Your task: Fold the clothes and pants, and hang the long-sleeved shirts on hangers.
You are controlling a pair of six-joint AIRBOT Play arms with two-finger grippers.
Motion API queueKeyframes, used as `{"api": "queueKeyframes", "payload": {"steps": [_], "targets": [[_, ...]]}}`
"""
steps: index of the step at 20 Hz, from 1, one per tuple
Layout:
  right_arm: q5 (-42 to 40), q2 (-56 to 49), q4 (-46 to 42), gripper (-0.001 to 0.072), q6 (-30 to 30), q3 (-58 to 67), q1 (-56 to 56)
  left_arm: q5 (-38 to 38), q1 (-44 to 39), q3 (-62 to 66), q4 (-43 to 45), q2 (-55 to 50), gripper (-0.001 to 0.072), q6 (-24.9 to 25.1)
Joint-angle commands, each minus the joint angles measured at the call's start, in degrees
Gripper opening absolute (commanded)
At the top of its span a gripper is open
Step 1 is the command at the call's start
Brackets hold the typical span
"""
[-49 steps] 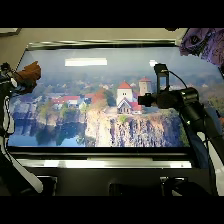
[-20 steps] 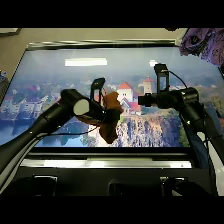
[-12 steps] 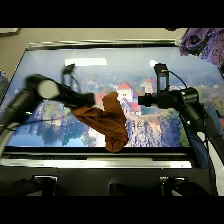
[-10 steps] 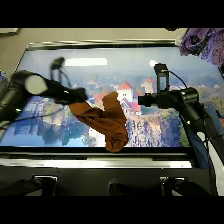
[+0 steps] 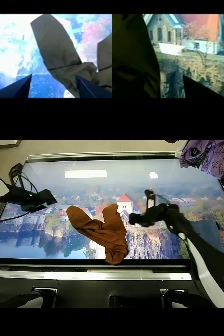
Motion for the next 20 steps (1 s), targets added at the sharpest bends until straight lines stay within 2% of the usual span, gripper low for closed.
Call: {"api": "queueKeyframes", "payload": {"steps": [1,6,7,10,13,18,20], "targets": [[3.0,-8.3,17.3,0.0549,-9.8,0.0,0.0,-2.0,4.0,0.0,-0.1,-1.2,0.0642,1.9],[5.3,-12.7,25.8,0.0511,-15.7,0.0,0.0,-2.0,6.8,0.0,-0.5,-2.8,0.0642,4.3],[6.0,-13.1,25.9,0.042,-15.7,0.0,0.0,-2.0,7.2,0.0,-0.6,-3.3,0.0642,4.3],[7.2,-12.4,24.4,0.003,-17.4,0.6,0.0,-1.6,9.1,-0.5,-4.3,-5.9,0.0642,7.3],[7.5,-9.5,21.4,0.0027,-17.4,0.6,0.0,3.6,11.0,-5.9,-17.6,-10.7,0.0642,15.6],[4.3,-6.3,19.9,0.0027,-17.4,0.6,0.0,10.9,9.6,-9.3,-29.7,-22.3,0.0641,22.7],[3.5,-6.0,19.8,0.0027,-17.4,0.6,0.0,14.0,8.8,-9.3,-32.1,-25.3,0.0635,23.6]]}}
